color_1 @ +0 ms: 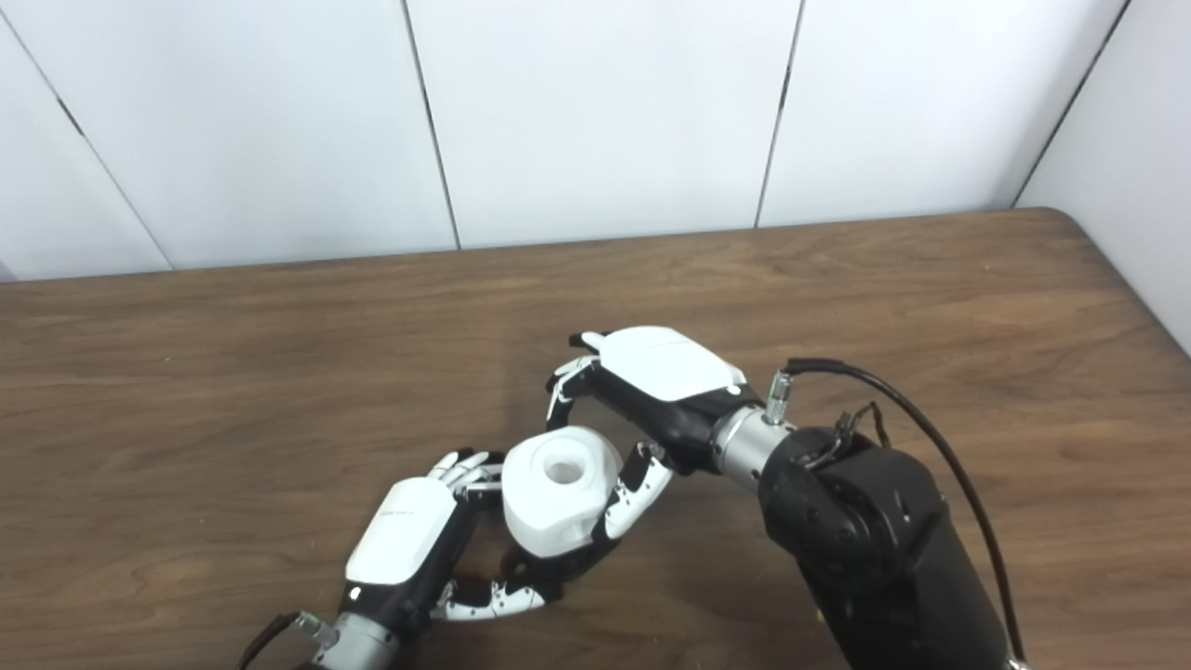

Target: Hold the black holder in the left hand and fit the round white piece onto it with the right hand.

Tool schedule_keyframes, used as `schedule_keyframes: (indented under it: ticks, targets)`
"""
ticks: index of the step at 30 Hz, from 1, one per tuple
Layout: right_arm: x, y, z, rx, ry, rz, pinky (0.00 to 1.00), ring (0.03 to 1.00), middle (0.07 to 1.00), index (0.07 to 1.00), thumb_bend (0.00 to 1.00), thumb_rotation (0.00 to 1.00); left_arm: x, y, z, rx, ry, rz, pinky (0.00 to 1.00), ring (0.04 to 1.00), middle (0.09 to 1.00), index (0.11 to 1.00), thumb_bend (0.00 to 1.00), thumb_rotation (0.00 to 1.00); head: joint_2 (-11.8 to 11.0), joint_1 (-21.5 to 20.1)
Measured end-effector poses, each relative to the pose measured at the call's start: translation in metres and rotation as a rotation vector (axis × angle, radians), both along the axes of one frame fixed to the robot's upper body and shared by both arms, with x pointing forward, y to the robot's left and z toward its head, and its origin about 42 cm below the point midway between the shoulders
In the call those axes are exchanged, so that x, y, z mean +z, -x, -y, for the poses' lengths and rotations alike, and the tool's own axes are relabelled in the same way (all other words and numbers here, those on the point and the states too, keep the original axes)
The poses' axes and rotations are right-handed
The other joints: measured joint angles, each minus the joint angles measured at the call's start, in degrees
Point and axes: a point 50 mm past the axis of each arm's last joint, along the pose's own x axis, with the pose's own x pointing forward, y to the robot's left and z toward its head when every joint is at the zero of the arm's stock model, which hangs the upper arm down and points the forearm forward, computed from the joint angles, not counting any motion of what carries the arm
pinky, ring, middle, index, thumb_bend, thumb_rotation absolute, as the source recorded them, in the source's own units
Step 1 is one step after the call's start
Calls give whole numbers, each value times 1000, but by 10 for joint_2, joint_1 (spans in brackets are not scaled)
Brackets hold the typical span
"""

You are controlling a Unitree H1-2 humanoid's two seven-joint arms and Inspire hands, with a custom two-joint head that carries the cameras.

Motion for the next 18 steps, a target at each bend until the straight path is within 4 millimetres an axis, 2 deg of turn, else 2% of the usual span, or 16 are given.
schedule_keyframes:
  ticks: [18]
  targets:
    - [2,2,1,9,11,-1,1000,988,834,482,525,135,0,0,0,-3,-1,2,949,888,797,486,520,44,2,0]
